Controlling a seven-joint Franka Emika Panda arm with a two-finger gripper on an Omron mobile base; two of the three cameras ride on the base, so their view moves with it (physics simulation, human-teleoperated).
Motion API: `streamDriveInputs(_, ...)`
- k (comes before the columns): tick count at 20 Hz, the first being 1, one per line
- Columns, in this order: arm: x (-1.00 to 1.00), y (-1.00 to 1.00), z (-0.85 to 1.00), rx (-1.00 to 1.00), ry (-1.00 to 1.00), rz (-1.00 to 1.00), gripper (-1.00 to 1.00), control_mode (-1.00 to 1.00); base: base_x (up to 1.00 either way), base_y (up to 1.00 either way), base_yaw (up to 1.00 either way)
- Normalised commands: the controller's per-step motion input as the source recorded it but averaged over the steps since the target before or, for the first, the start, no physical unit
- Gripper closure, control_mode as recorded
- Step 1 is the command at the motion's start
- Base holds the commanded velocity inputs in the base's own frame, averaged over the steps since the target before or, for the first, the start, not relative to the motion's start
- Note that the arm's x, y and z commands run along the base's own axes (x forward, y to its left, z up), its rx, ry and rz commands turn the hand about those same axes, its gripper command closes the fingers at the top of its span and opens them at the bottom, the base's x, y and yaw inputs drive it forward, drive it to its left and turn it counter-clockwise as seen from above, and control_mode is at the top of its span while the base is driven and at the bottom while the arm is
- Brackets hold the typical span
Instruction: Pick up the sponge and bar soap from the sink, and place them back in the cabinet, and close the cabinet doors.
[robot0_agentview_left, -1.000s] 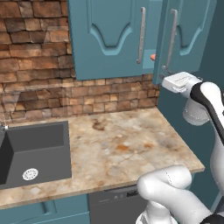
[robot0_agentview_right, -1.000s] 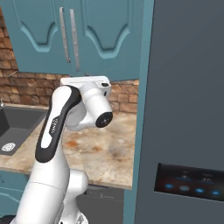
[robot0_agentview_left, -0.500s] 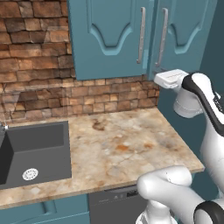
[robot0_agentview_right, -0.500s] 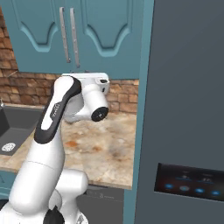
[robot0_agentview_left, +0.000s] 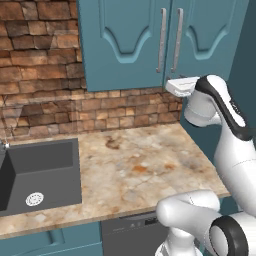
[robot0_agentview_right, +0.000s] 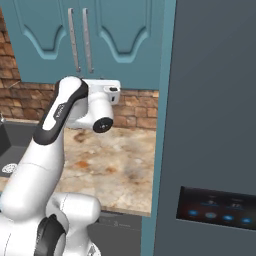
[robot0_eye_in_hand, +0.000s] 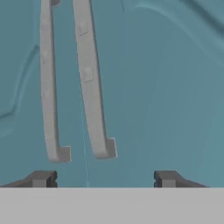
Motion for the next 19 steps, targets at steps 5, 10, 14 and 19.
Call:
streamDriveInputs(5, 0.12, 0.00, 0.00, 0.00, 0.00, -0.03, -1.00, -1.00, 0.00, 0.00, 0.00)
streamDriveInputs(10, 0.08, 0.00, 0.00, 0.00, 0.00, 0.00, -1.00, -1.00, 0.00, 0.00, 0.00)
streamDriveInputs(14, 0.09, 0.00, 0.00, 0.00, 0.00, 0.00, -1.00, -1.00, 0.00, 0.00, 0.00)
streamDriveInputs(19, 0.07, 0.00, 0.00, 0.00, 0.00, 0.00, -1.00, -1.00, 0.00, 0.00, 0.00)
